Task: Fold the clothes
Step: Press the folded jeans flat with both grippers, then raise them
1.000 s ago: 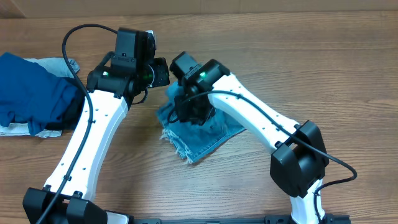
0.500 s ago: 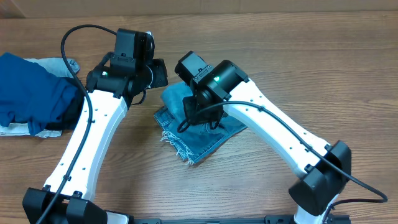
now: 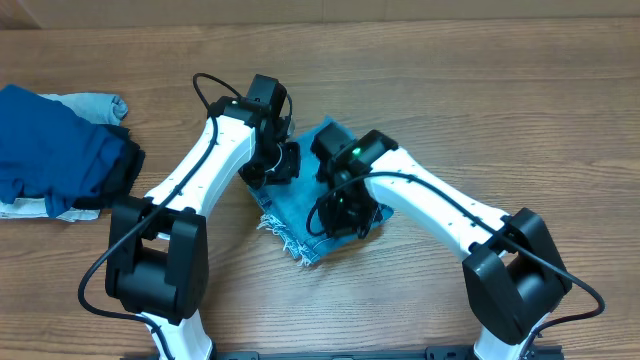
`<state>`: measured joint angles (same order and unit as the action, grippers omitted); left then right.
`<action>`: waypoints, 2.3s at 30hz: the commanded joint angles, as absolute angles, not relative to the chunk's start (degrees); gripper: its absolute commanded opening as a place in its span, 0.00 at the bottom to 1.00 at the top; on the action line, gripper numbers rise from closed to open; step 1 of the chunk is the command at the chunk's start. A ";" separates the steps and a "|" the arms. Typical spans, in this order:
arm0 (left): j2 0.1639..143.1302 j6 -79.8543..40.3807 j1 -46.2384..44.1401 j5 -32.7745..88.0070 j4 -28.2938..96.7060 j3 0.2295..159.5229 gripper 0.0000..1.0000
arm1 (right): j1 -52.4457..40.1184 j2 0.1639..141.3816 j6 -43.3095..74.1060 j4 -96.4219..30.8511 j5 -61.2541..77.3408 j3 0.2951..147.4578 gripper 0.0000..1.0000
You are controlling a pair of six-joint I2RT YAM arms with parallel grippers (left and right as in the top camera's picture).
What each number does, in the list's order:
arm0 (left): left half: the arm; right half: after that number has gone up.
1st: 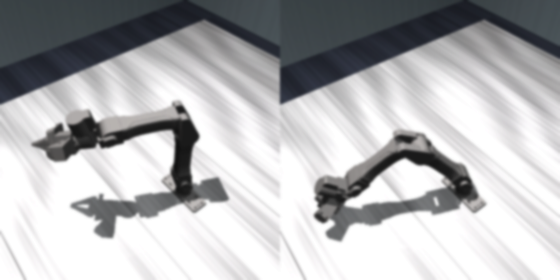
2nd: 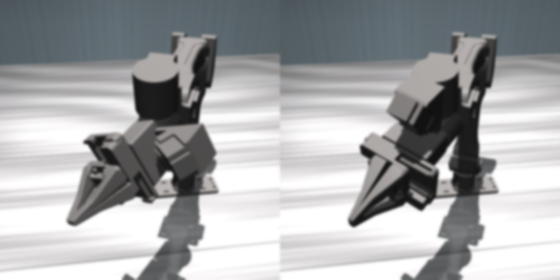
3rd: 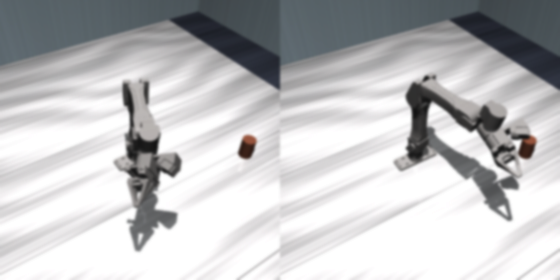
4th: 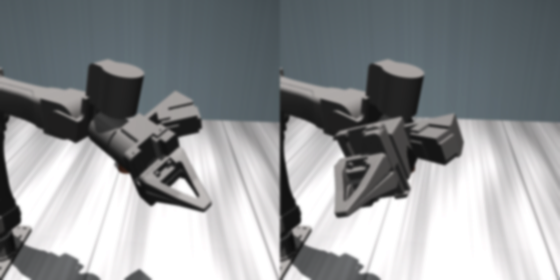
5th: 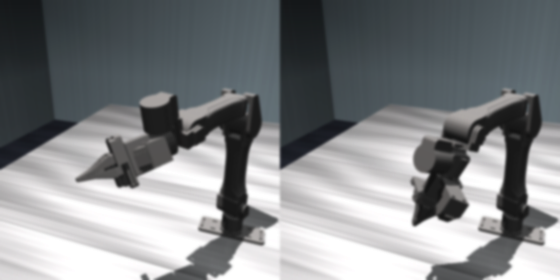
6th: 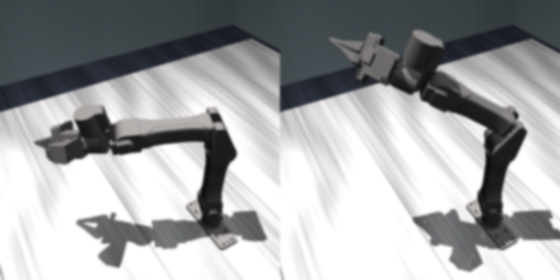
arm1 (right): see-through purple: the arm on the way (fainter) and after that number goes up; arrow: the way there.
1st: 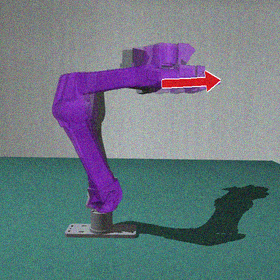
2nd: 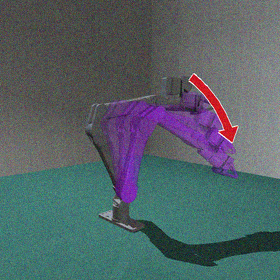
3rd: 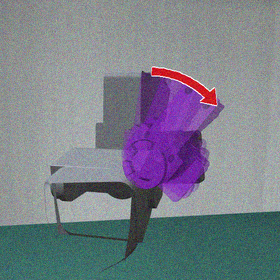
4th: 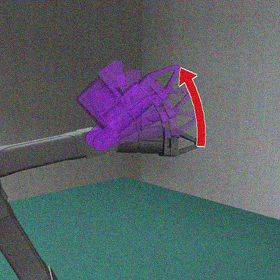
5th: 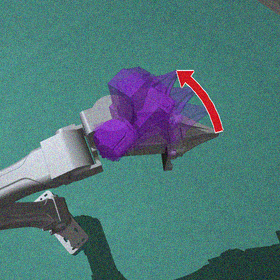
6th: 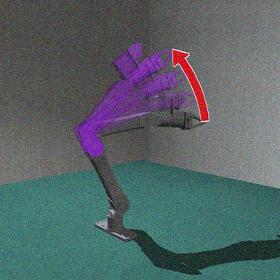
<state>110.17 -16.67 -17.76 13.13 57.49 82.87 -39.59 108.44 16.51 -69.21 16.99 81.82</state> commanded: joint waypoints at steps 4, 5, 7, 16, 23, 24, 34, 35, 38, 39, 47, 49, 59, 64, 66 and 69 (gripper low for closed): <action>110.04 -13.54 -14.55 7.14 57.49 82.46 0.04 | -39.51 106.96 14.26 -69.12 12.16 81.36 0.04; 109.54 -12.80 -14.55 9.72 56.77 82.63 0.04 | -39.51 106.08 12.38 -68.62 11.92 81.78 0.04; 107.74 -12.82 -14.55 14.09 56.53 84.09 0.04 | -39.51 103.55 9.93 -68.05 10.52 83.18 0.04; 92.97 -12.60 -18.04 8.34 59.94 88.33 0.05 | -37.50 88.53 15.05 -59.24 -1.78 86.74 0.04; 101.69 -10.13 -18.68 7.07 47.48 74.32 0.05 | -33.36 100.12 22.48 -54.83 20.43 79.64 0.04; 103.85 -8.91 -18.70 7.07 46.89 73.30 0.05 | -33.85 102.65 23.11 -53.41 25.04 78.67 0.04; 114.96 -8.80 -18.06 4.67 47.05 72.60 0.04 | -38.50 113.82 35.83 -47.51 37.85 67.94 0.04; 114.85 -8.80 -17.72 3.92 47.09 72.62 0.04 | -38.50 113.82 35.46 -48.90 37.74 67.72 0.04; 114.08 -8.80 -15.59 4.05 48.40 73.89 0.04 | -38.50 112.77 31.62 -49.34 37.60 67.90 0.04; 113.12 -8.78 -14.81 4.05 50.24 75.53 0.04 | -38.50 111.26 29.26 -49.01 37.04 68.05 0.04; 101.67 -9.50 -13.89 6.37 62.11 96.60 0.10 | -38.15 89.03 17.78 -48.95 22.44 73.19 0.11; 99.83 -9.78 -13.96 9.76 62.00 97.60 0.14 | -36.49 85.08 17.74 -49.01 22.33 73.25 0.22; 99.31 -21.69 -16.69 4.97 76.69 97.54 0.13 | -14.37 81.76 11.81 -51.53 23.22 73.25 0.74; 97.54 -27.14 -12.84 0.03 86.46 97.49 0.22 | -12.45 81.76 11.70 -52.38 24.25 73.25 1.00; 93.62 -29.39 -10.46 -5.54 91.48 96.95 0.30 | -12.38 81.76 11.86 -52.45 23.29 73.25 1.00; 83.85 -32.14 -4.49 -5.93 93.67 94.74 0.52 | -9.47 81.76 19.40 -51.92 16.40 73.25 1.00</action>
<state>94.41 -27.59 -9.34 -2.50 92.64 96.31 -12.10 82.35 13.41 -52.49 22.02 72.44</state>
